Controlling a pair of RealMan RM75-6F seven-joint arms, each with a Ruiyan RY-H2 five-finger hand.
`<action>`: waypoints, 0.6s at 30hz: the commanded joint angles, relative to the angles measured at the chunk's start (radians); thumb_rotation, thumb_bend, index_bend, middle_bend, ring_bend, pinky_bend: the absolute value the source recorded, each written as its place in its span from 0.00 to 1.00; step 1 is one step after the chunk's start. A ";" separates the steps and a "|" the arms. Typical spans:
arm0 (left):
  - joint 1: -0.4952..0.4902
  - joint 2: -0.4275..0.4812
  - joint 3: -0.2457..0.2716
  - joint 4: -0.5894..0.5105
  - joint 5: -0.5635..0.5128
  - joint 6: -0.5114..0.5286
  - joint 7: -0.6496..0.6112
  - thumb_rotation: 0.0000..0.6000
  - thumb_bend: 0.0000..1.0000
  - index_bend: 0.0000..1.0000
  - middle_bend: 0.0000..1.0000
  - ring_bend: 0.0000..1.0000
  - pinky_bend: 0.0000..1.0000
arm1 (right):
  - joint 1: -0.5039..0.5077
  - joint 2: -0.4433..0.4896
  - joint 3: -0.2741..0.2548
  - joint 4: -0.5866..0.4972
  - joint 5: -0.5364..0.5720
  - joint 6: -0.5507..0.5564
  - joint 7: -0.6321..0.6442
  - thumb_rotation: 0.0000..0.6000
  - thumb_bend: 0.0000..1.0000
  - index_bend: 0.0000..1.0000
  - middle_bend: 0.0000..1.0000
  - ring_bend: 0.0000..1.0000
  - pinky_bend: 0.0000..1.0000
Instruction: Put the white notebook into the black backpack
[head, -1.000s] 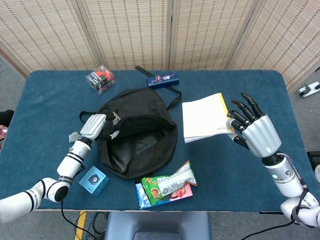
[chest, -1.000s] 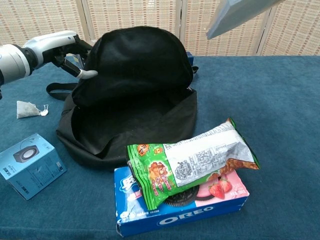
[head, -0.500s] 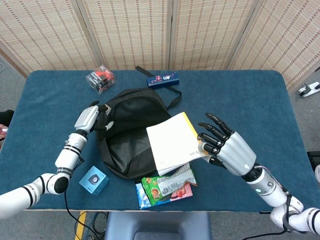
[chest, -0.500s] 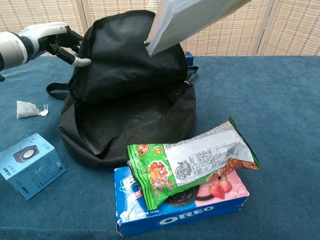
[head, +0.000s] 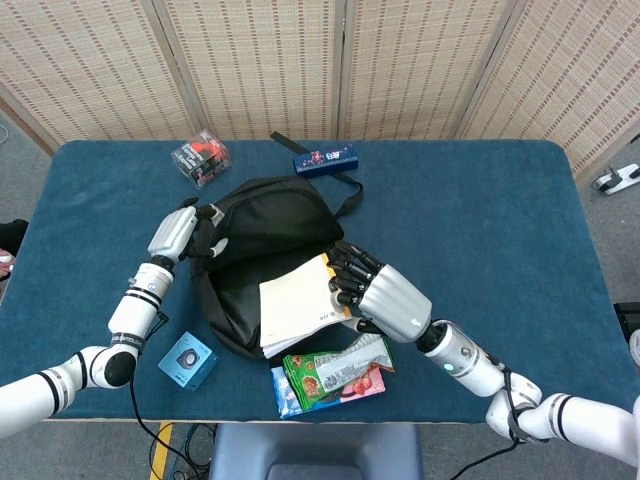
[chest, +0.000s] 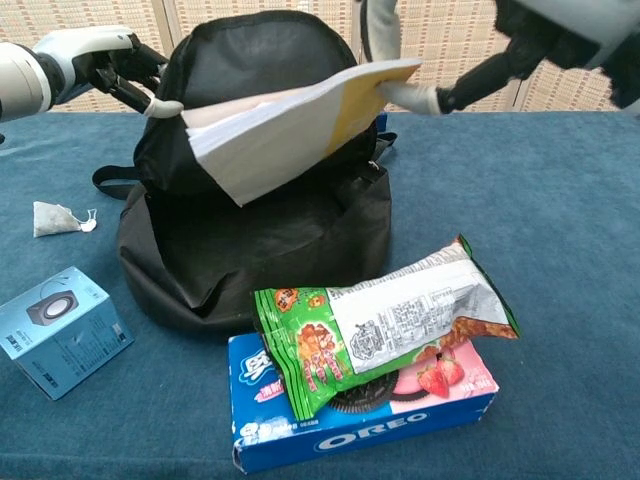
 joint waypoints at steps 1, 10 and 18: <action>0.004 0.017 -0.001 -0.024 -0.007 0.006 0.012 1.00 0.38 0.72 0.37 0.32 0.05 | 0.045 -0.065 0.015 0.066 0.037 -0.056 0.015 1.00 0.80 0.63 0.48 0.24 0.10; 0.005 0.050 0.000 -0.076 -0.037 0.011 0.045 1.00 0.38 0.72 0.37 0.32 0.05 | 0.134 -0.205 0.028 0.275 0.087 -0.139 0.079 1.00 0.80 0.63 0.48 0.24 0.10; 0.003 0.076 0.003 -0.104 -0.070 0.003 0.067 1.00 0.38 0.72 0.37 0.32 0.05 | 0.195 -0.288 0.003 0.450 0.079 -0.170 0.107 1.00 0.80 0.63 0.47 0.24 0.10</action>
